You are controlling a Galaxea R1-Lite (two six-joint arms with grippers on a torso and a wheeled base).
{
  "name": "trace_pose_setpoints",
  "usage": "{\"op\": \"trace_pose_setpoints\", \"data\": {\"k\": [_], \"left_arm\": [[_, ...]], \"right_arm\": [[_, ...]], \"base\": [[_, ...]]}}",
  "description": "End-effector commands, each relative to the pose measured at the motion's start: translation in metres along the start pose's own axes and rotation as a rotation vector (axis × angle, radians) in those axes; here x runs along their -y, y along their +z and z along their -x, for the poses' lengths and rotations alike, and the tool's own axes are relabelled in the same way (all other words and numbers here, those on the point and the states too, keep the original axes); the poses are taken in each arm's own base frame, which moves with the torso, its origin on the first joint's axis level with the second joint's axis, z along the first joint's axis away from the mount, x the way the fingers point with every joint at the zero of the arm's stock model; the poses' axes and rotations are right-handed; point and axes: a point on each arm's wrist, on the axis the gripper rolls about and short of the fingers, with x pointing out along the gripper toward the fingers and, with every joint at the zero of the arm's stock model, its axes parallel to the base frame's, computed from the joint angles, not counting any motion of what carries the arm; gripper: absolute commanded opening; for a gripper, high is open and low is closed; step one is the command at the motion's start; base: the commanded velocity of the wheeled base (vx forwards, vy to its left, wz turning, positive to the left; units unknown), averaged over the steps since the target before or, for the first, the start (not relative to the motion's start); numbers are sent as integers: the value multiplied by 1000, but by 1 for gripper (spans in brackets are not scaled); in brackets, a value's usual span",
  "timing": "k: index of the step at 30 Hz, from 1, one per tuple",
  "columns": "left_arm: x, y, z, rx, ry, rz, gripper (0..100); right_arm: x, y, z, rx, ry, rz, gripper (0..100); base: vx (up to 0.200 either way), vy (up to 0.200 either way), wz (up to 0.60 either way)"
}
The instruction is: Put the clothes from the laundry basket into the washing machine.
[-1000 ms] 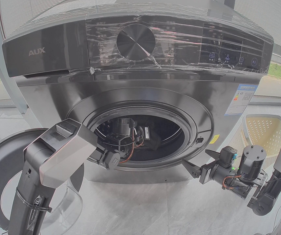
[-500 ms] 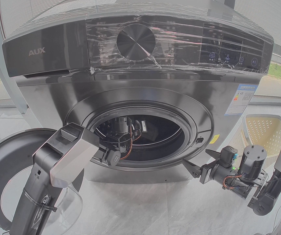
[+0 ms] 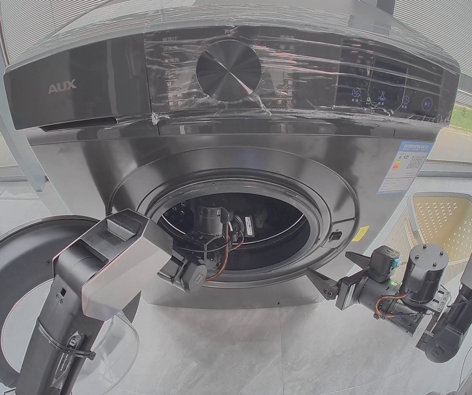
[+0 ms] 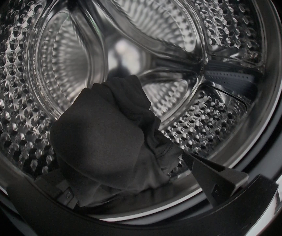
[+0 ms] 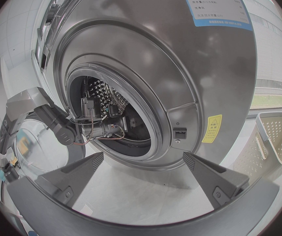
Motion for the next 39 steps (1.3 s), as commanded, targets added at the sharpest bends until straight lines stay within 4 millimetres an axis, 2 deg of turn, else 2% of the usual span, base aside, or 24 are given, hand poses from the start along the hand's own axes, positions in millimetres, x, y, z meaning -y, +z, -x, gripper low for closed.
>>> {"op": "trace_pose_setpoints", "data": {"k": [1, 5, 6, 9, 10, 11, 12, 13, 14, 15, 19, 22, 25, 27, 28, 31, 34, 35, 39], "left_arm": [[29, 4, 37, -46, -60, -16, 100], [52, -5, 87, -149, -136, -43, 100], [55, -6, 95, -160, -147, -47, 100], [70, -14, 136, -206, -204, -69, 100], [70, -14, 136, -206, -204, -69, 100], [75, -18, 155, -221, -227, -80, 100], [75, -18, 155, -221, -227, -80, 100], [74, -18, 170, -220, -236, -87, 100], [74, -18, 171, -218, -237, -88, 100], [71, -13, 187, -200, -240, -87, 100], [65, 3, 216, -125, -220, -67, 100], [55, 21, 248, -34, -221, -33, 100], [43, 30, 270, 15, -218, -19, 100], [36, 33, 277, 31, -209, -16, 100], [20, 39, 284, 46, -151, -20, 100], [8, 45, 295, 64, -108, -33, 100], [4, 47, 303, 68, -102, -42, 100], [-2, 45, 316, 50, -90, -78, 100], [-6, 41, 322, 31, -80, -121, 100]], "right_arm": [[0, -1, 1, -4, -1, 0, 100], [0, -1, 2, -9, 0, 1, 100], [0, -1, 2, -9, 0, 1, 100], [-4, -6, 6, -32, 13, 8, 100], [-4, -6, 6, -32, 13, 8, 100], [-6, -4, 9, -27, 23, 8, 100], [-6, -4, 9, -27, 23, 8, 100], [-9, -3, 13, -24, 34, 9, 100], [-9, -4, 13, -26, 35, 10, 100], [-10, -2, 19, -24, 41, 12, 100], [-9, -6, 33, -52, 35, 16, 100], [-5, 2, 49, -22, 22, 8, 100], [1, 9, 62, 12, -8, -8, 100], [4, 11, 68, 20, -25, -17, 100], [7, 14, 75, 38, -47, -21, 100], [10, 22, 81, 86, -60, -19, 100], [13, 27, 85, 112, -82, -19, 100], [19, 30, 88, 126, -119, -11, 100], [21, 30, 90, 123, -134, -5, 100]], "base": [[0, 0, 0], [0, 0, 0], [0, 0, 0], [0, 0, 0], [0, 0, 0], [0, 0, 0], [0, 0, 0], [0, 0, 0], [0, 0, 0], [0, 0, 0], [0, 0, 0], [0, 0, 0], [0, 0, 0], [0, 0, 0], [0, 0, 0], [0, 0, 0], [-67, 0, 0], [-200, 0, 0], [-200, 0, 0]]}}
